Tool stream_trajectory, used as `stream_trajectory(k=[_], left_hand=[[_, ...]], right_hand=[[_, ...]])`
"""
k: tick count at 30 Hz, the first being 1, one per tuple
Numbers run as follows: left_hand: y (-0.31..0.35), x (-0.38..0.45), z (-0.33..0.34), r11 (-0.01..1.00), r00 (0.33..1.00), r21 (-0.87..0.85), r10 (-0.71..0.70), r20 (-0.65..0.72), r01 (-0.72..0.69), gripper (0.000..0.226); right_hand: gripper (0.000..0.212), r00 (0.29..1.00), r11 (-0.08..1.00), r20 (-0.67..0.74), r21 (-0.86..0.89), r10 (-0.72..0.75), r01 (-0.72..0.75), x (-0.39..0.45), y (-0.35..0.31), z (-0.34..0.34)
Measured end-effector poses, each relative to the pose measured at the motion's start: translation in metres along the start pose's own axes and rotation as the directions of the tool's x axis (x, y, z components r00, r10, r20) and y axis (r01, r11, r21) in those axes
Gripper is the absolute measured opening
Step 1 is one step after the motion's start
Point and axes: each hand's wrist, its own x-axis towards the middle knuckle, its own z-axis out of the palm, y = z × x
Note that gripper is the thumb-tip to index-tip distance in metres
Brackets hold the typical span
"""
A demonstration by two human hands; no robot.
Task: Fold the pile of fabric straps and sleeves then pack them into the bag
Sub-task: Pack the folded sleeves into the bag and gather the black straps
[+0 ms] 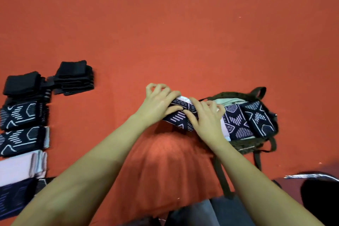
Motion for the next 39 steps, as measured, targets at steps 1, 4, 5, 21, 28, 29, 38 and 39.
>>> stream_trajectory(k=[1, 4, 5, 21, 28, 29, 38, 39], left_hand=[[0.013, 0.018, 0.000, 0.999, 0.999, -0.010, 0.034, -0.001, -0.034, 0.049], [0.052, 0.065, 0.005, 0.991, 0.991, -0.046, 0.130, 0.024, -0.129, 0.050], [0.064, 0.078, 0.008, 0.986, 0.986, -0.050, 0.162, 0.032, -0.160, 0.050], [0.120, 0.140, 0.064, 0.955, 0.767, 0.006, 0.234, 0.597, -0.297, 0.055], [0.126, 0.082, 0.097, 0.982, 0.918, -0.085, -0.125, 0.376, 0.168, 0.070], [0.126, 0.073, 0.101, 0.972, 0.900, -0.097, -0.158, 0.405, 0.214, 0.067], [0.114, 0.089, 0.118, 0.956, 0.858, -0.285, 0.090, 0.506, 0.068, 0.053], [0.112, 0.088, 0.118, 0.942, 0.869, -0.322, 0.077, 0.489, 0.098, 0.054]], right_hand=[[0.049, 0.999, 0.999, -0.016, 0.001, 0.043, -0.043, -0.001, 0.017, -0.007], [0.049, 0.986, 0.986, -0.036, -0.019, 0.165, -0.166, -0.007, 0.060, -0.024], [0.049, 0.977, 0.977, -0.041, -0.019, 0.210, -0.211, -0.011, 0.072, -0.028], [0.045, 0.887, 0.892, 0.102, -0.045, 0.451, -0.449, -0.057, 0.112, 0.008], [0.039, 0.906, 0.912, 0.107, -0.088, 0.409, -0.402, -0.056, 0.120, 0.020], [0.037, 0.914, 0.920, 0.109, -0.063, 0.391, -0.386, -0.057, 0.119, 0.020], [0.041, 0.933, 0.936, 0.104, 0.035, 0.345, -0.350, -0.031, 0.123, 0.016], [0.043, 0.940, 0.941, 0.134, 0.085, 0.315, -0.327, -0.026, 0.120, 0.016]])
